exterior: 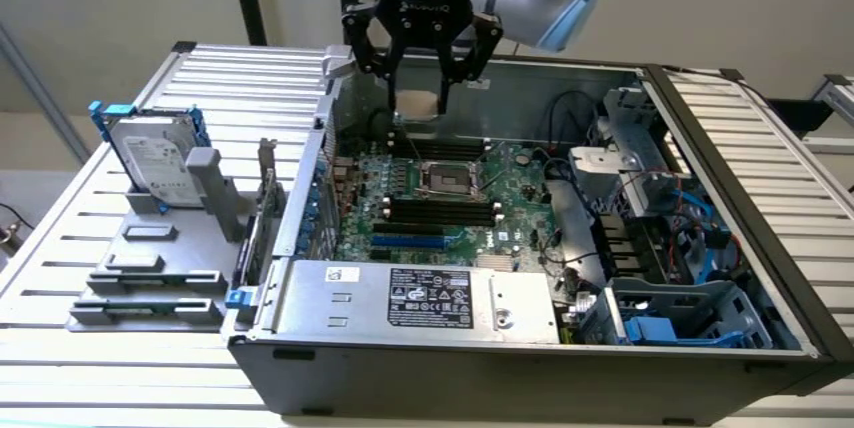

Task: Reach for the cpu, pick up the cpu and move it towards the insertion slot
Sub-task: 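Pick up the cpu and move it towards the insertion slot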

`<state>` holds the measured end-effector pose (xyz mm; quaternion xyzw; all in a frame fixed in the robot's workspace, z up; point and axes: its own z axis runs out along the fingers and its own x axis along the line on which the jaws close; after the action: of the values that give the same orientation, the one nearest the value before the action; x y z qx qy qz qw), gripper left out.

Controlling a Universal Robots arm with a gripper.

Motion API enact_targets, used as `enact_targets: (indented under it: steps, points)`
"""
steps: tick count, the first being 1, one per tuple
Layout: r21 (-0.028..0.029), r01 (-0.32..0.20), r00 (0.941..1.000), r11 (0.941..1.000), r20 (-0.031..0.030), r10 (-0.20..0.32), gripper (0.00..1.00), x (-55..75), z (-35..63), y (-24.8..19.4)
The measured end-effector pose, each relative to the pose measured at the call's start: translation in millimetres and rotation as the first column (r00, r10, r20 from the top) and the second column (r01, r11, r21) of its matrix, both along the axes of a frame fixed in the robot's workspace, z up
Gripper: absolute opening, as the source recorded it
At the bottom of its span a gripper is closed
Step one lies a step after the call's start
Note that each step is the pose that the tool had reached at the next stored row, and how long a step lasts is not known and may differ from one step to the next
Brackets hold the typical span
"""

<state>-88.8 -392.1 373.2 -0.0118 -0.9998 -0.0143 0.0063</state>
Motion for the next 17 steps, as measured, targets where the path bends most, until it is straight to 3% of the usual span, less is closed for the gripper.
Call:
enact_targets:
  steps: [9, 17]
  points:
    - [0.0, 0.0, 1.0, 1.0, -0.0001, 0.0, 0.55, 23.9, -5.4, 27.6]
    - [-0.0006, 0.0, 1.0, 1.0, -0.0001, 0.0, 0.55, 39.7, -16.3, 59.8]
